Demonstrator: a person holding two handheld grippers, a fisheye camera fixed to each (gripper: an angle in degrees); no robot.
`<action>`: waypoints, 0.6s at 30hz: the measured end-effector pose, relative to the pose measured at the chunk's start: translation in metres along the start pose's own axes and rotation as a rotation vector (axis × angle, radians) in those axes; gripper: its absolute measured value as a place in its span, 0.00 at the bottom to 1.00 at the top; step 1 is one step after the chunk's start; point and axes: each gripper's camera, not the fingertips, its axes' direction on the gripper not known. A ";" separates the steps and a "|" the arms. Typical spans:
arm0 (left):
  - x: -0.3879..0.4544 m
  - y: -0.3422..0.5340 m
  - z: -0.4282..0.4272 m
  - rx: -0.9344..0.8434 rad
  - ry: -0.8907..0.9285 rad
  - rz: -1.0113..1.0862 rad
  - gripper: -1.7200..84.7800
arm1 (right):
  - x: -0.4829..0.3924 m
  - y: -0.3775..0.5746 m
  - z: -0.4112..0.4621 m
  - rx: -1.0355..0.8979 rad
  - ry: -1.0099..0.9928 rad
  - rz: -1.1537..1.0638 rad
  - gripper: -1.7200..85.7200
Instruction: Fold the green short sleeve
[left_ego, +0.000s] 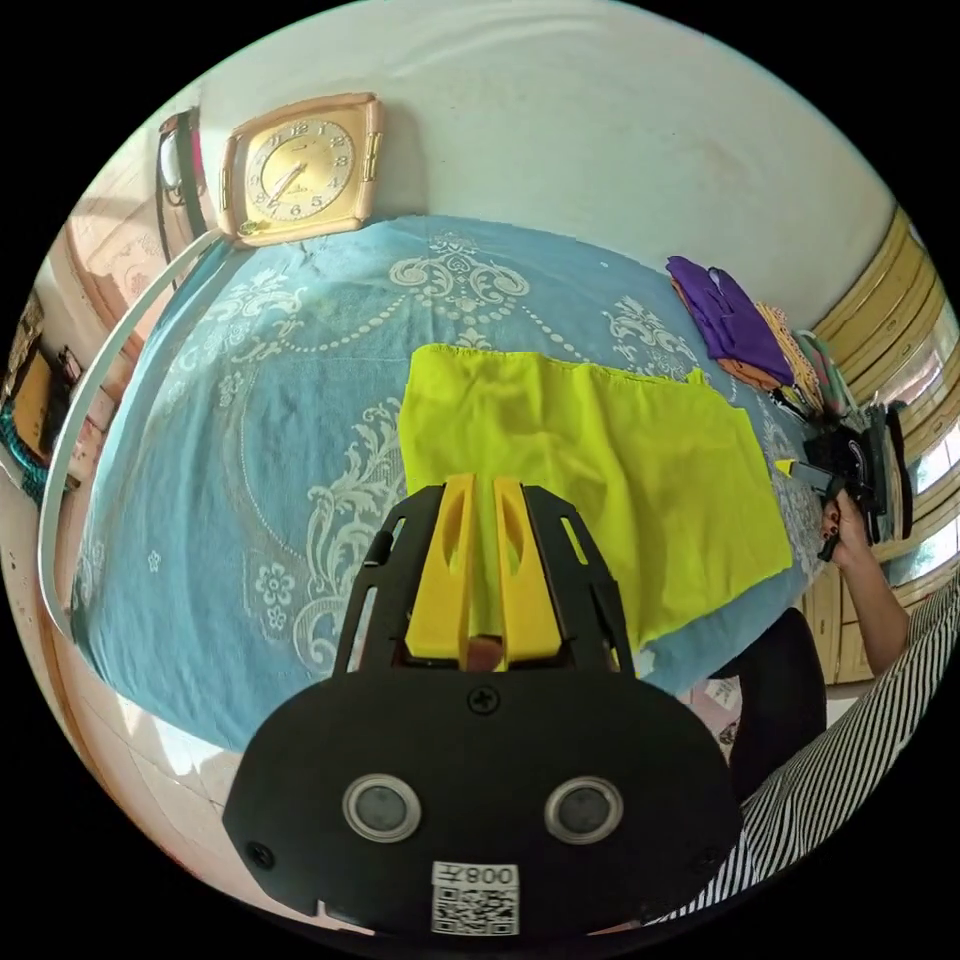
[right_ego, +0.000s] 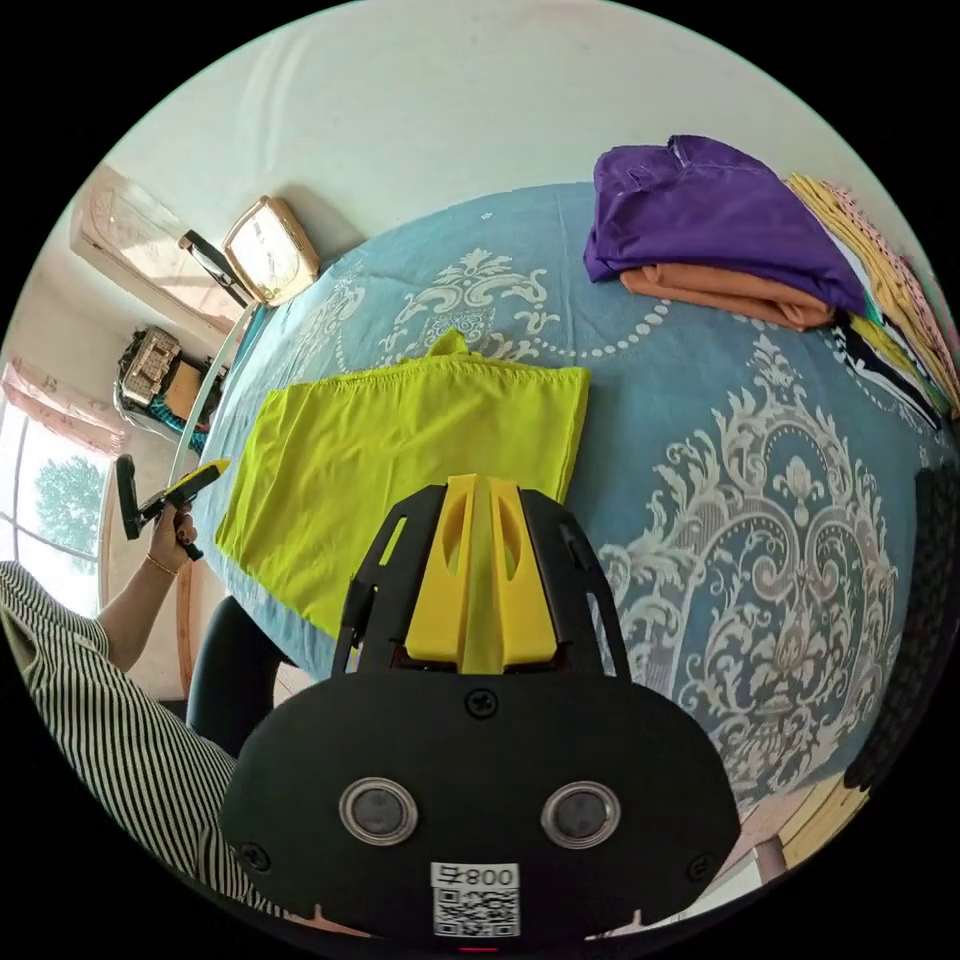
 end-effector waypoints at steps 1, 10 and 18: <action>-0.015 0.014 -0.004 -0.009 0.064 -0.041 0.09 | 0.009 0.018 -0.004 -0.023 -0.018 0.031 0.08; -0.084 0.080 0.008 -0.135 0.219 -0.230 0.13 | 0.071 0.116 -0.003 -0.065 -0.304 0.269 0.12; -0.099 0.078 0.013 -0.116 0.280 -0.286 0.05 | 0.076 0.121 0.021 -0.097 -0.387 0.279 0.06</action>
